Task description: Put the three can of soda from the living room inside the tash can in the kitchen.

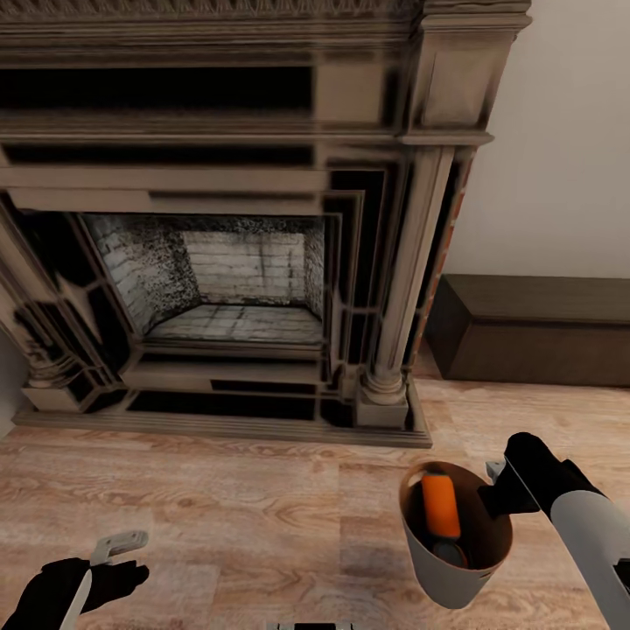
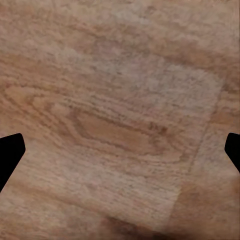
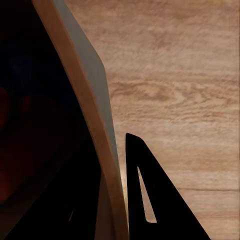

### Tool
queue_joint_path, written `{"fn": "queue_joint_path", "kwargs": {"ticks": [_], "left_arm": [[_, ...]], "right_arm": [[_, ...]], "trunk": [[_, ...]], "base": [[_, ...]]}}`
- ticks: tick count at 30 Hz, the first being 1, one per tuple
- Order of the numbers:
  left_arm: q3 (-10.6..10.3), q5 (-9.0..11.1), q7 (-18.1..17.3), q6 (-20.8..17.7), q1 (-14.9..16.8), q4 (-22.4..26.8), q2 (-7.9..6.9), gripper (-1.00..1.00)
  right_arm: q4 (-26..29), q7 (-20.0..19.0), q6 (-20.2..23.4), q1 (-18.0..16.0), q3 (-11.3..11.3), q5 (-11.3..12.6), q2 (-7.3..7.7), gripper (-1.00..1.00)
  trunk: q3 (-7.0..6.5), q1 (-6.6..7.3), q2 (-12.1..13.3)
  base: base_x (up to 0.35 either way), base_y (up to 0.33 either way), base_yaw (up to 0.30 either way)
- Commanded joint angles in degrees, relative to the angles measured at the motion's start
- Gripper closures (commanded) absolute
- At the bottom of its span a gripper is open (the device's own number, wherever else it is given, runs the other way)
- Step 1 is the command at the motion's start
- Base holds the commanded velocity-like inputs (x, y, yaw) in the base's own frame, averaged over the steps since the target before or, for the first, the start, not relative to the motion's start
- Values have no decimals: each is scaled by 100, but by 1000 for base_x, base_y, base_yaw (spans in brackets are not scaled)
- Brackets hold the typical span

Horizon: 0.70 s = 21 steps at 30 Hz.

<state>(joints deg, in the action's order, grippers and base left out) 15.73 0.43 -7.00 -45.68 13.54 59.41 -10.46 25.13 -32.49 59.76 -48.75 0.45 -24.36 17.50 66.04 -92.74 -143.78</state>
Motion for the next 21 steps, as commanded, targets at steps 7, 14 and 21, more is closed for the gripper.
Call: {"fn": "queue_joint_path", "kwargs": {"ticks": [7, 14, 21], "left_arm": [[0, 7, 6, 22, 0, 1, 0, -100], [0, 2, 6, 31, 0, -5, 5, -100], [-5, -2, 7, 38, 0, -8, 9, -100]], "right_arm": [[1, -20, 24, -3, -13, 98, 21, 100], [1, -20, 24, -3, -10, 98, 10, 100], [1, -20, 24, -3, -11, 98, 11, 100]], "trunk": [[0, 1, -1], [89, -9, -6], [155, -17, -10]], "base": [[0, 0, 0], [0, 0, 0], [0, 0, 0]]}}
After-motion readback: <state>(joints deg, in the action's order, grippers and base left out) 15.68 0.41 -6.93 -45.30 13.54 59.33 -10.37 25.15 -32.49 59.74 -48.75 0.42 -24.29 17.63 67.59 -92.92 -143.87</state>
